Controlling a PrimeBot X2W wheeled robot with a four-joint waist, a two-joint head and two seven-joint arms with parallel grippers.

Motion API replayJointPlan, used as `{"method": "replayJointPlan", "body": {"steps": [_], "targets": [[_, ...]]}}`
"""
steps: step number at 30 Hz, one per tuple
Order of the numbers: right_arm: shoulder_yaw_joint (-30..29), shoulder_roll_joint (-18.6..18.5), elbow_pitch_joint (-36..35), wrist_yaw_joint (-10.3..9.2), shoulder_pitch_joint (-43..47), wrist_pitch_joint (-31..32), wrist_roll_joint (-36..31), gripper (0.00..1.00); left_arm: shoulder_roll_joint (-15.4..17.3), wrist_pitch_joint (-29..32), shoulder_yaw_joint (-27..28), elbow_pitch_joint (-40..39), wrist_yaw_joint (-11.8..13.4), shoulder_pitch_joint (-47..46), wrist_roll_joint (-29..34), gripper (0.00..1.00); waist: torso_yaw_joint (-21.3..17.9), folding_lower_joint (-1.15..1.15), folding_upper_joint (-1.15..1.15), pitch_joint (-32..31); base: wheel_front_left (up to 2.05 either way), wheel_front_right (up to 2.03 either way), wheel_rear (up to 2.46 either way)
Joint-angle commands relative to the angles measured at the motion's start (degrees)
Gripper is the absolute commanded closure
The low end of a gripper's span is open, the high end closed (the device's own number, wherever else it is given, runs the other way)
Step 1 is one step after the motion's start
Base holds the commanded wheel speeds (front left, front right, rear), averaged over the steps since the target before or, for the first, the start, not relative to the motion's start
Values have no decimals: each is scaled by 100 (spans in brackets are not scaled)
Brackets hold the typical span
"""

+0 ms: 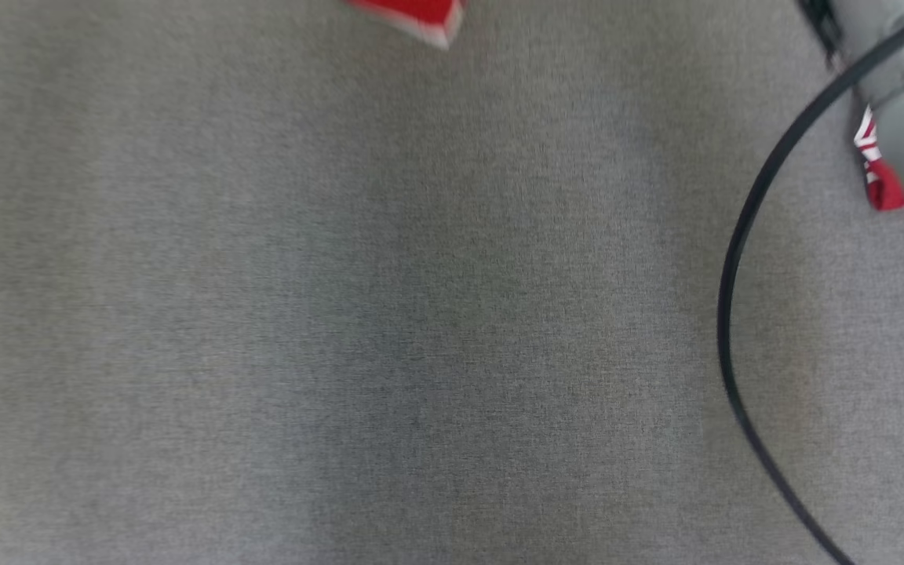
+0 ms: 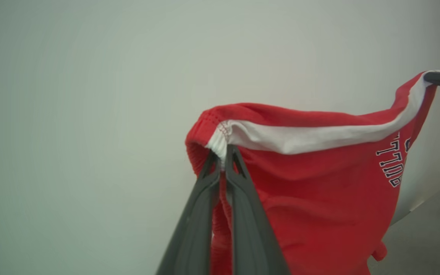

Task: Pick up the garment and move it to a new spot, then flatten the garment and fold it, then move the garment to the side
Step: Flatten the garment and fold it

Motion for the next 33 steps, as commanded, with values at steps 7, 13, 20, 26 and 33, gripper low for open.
{"method": "replayJointPlan", "body": {"steps": [7, 13, 20, 26, 33], "targets": [[53, 81, 727, -3, -1092, -380, -172, 100, -220, -276, -246, 594, 5, -1092, -235, 100, -172, -3, -2, 482, 0, 0, 0], [302, 83, 936, -3, -1227, -630, -182, 100, -289, -600, -555, 925, 5, -1219, -378, 100, -188, -3, -2, 559, 0, 0, 0], [723, -114, 690, -3, -825, -734, 62, 100, -145, -856, -945, 840, 5, -746, -643, 100, -165, -3, -2, 618, 0, 0, 0], [1192, -462, 17, -3, 244, -891, 524, 100, 4, -995, -937, 396, 36, 317, -879, 100, -158, -3, -2, 242, 0, 0, 0], [1582, -896, -833, -3, 1600, -1062, 840, 100, 171, -1025, -718, -612, 349, 1767, -1078, 100, -198, -3, -2, -285, 0, 0, 0]]}}
